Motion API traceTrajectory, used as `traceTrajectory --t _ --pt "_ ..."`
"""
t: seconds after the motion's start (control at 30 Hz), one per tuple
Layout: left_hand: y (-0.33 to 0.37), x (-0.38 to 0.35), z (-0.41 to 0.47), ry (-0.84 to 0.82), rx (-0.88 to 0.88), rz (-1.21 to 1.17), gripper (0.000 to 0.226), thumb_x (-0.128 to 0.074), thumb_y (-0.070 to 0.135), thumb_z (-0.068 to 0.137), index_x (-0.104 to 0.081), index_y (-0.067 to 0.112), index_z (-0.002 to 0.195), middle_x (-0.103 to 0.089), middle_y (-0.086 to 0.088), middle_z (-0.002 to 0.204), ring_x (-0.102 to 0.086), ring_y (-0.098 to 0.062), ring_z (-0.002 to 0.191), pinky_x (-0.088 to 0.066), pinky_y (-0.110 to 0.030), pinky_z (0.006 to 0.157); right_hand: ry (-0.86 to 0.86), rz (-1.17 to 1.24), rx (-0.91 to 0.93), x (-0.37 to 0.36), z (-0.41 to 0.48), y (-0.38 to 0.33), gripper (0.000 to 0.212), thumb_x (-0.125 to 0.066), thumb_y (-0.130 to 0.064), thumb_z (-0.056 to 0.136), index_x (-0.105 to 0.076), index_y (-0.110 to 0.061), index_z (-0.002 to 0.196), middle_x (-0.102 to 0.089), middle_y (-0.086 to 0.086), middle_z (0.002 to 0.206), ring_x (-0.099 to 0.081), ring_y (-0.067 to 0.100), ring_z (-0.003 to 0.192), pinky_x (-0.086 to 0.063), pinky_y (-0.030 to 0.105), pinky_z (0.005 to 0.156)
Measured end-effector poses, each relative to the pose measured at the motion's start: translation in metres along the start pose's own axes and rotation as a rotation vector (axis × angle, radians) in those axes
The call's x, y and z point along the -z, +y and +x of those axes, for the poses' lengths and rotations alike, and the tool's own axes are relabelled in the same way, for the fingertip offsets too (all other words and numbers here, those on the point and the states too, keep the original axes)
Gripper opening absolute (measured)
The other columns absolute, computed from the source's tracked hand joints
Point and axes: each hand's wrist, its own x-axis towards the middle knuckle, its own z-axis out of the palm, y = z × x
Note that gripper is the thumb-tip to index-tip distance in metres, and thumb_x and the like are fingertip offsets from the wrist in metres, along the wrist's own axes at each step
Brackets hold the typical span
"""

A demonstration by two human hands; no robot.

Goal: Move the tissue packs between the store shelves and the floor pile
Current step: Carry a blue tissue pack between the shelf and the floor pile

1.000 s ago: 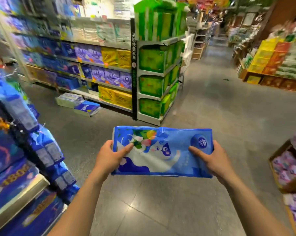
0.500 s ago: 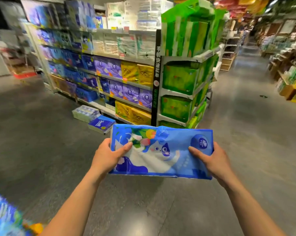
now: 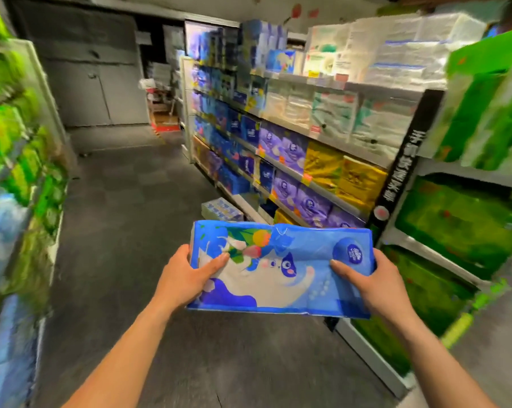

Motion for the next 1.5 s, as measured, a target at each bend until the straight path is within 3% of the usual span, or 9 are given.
traceTrajectory --t 0.23,0.37,0.47,0.63,0.97,1.1,1.27,1.43,1.5 --pt "0.022 0.026 0.238 0.052 -0.049 0.018 0.059 -0.078 0.065 0.066 -0.057 0.022 0.101 -0.075 0.005 0.091 -0.074 -0.014 0.071 -0.062 -0.046 0.072 -0.013 0.067 0.059 -0.131 0.210 -0.034 0.050 -0.092 -0.042 0.064 -0.067 -0.025 0.104 -0.077 -0.007 0.098 -0.074 0.012 0.083 -0.062 0.043 0.078" --pt "0.056 0.042 0.369 0.063 -0.100 0.044 0.050 -0.080 0.060 0.070 -0.058 0.024 0.099 -0.074 0.006 0.090 -0.073 -0.012 0.073 -0.059 -0.038 0.070 -0.012 0.098 0.040 -0.190 0.318 -0.063 0.061 -0.088 -0.058 0.060 -0.064 -0.032 0.110 -0.076 -0.011 0.102 -0.075 0.012 0.086 -0.063 0.047 0.079" --pt "0.076 0.043 0.456 0.048 -0.127 0.047 0.054 -0.078 0.068 0.068 -0.058 0.028 0.099 -0.074 0.008 0.089 -0.072 -0.012 0.072 -0.057 -0.037 0.072 0.002 0.096 0.037 -0.225 0.395 -0.076 0.052 -0.088 -0.053 0.065 -0.062 -0.033 0.106 -0.075 -0.010 0.101 -0.074 0.014 0.087 -0.062 0.050 0.080" --pt "0.093 0.026 0.596 0.055 -0.166 -0.029 0.045 -0.078 0.053 0.078 -0.060 0.022 0.105 -0.075 0.005 0.086 -0.070 -0.005 0.060 -0.049 -0.017 0.051 -0.013 0.067 0.091 -0.286 0.530 -0.089 0.058 -0.085 -0.046 0.069 -0.060 -0.025 0.117 -0.073 -0.003 0.106 -0.073 0.018 0.087 -0.063 0.047 0.077" --pt "0.160 0.030 0.873 0.076 -0.242 -0.030 0.037 -0.078 0.055 0.076 -0.063 0.029 0.097 -0.076 0.005 0.086 -0.073 -0.009 0.071 -0.059 -0.039 0.073 -0.009 0.037 0.139 -0.396 0.800 -0.137 0.063 -0.083 -0.066 0.064 -0.061 -0.029 0.110 -0.073 -0.007 0.103 -0.073 0.017 0.088 -0.062 0.050 0.080" --pt "0.174 0.035 0.978 0.064 -0.259 -0.055 0.036 -0.077 0.052 0.078 -0.061 0.029 0.101 -0.074 0.010 0.087 -0.071 -0.003 0.068 -0.053 -0.028 0.062 0.031 0.017 0.155 -0.439 0.888 -0.158 0.076 -0.081 -0.077 0.054 -0.064 -0.028 0.110 -0.074 -0.009 0.102 -0.073 0.017 0.089 -0.061 0.050 0.081" --pt "0.188 0.040 1.122 -0.047 -0.352 -0.084 0.036 -0.078 0.044 0.077 -0.052 0.038 0.101 -0.070 0.031 0.081 -0.067 0.010 0.072 -0.049 -0.014 0.054 0.142 -0.006 0.177 -0.498 0.983 -0.176 0.048 -0.086 -0.052 0.068 -0.066 -0.026 0.102 -0.075 -0.008 0.095 -0.072 0.015 0.084 -0.059 0.044 0.077" --pt "0.226 0.051 1.262 -0.180 -0.453 -0.099 0.053 -0.085 0.043 0.068 -0.054 0.038 0.110 -0.072 0.013 0.102 -0.067 0.000 0.088 -0.052 -0.020 0.068 0.267 -0.009 0.163 -0.542 1.062 -0.207 0.044 -0.086 -0.042 0.072 -0.065 -0.022 0.105 -0.075 -0.008 0.094 -0.069 0.000 0.073 -0.052 0.027 0.064" --pt "0.252 0.054 1.309 -0.217 -0.481 -0.075 0.063 -0.086 0.050 0.061 -0.056 0.032 0.114 -0.073 0.012 0.100 -0.070 0.000 0.083 -0.055 -0.025 0.071 0.329 -0.013 0.161 -0.552 1.089 -0.223 0.042 -0.087 -0.040 0.071 -0.065 -0.022 0.102 -0.076 -0.008 0.092 -0.070 0.003 0.074 -0.056 0.031 0.066"
